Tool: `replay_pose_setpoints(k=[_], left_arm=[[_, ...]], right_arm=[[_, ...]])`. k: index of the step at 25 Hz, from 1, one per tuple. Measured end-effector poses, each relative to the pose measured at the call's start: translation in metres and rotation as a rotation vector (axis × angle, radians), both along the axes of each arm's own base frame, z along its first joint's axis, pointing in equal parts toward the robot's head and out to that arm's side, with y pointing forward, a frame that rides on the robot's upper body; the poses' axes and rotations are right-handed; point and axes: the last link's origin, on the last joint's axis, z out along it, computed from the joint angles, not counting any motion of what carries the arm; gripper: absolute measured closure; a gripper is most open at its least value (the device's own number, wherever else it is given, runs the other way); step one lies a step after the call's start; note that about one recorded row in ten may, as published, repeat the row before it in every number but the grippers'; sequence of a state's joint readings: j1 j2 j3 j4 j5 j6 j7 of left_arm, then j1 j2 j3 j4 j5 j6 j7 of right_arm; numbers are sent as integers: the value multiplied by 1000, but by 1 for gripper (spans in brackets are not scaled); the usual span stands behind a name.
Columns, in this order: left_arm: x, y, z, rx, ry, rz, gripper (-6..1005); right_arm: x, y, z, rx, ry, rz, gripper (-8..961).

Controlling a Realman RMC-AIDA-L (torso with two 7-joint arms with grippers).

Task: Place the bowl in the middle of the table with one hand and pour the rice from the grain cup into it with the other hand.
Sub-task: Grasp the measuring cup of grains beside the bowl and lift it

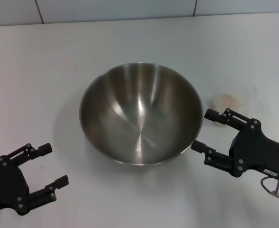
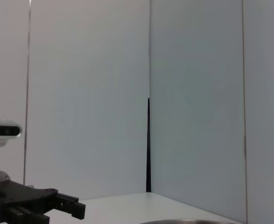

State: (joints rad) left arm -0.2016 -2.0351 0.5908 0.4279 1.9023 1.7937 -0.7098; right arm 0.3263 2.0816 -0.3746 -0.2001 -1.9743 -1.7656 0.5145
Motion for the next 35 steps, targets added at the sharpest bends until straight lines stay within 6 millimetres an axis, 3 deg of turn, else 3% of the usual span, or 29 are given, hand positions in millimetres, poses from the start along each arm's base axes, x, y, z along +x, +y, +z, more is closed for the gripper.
replay_pose_setpoints(k=[3, 7, 16, 26, 35], left_arm=[[0, 1, 0, 0, 0, -1, 228], [1, 2, 0, -1, -2, -4, 228], [4, 7, 0, -13, -10, -1, 227], [2, 6, 2, -7, -13, 9, 227], [2, 6, 4, -9, -17, 16, 227]], right_arm=[[0, -4, 2, 31, 34, -15, 245], [3, -18, 10, 207, 127, -75, 245], [23, -45, 23, 455, 237, -311, 246], [42, -61, 33, 550, 236, -435, 246], [60, -55, 29, 533, 163, -545, 247]])
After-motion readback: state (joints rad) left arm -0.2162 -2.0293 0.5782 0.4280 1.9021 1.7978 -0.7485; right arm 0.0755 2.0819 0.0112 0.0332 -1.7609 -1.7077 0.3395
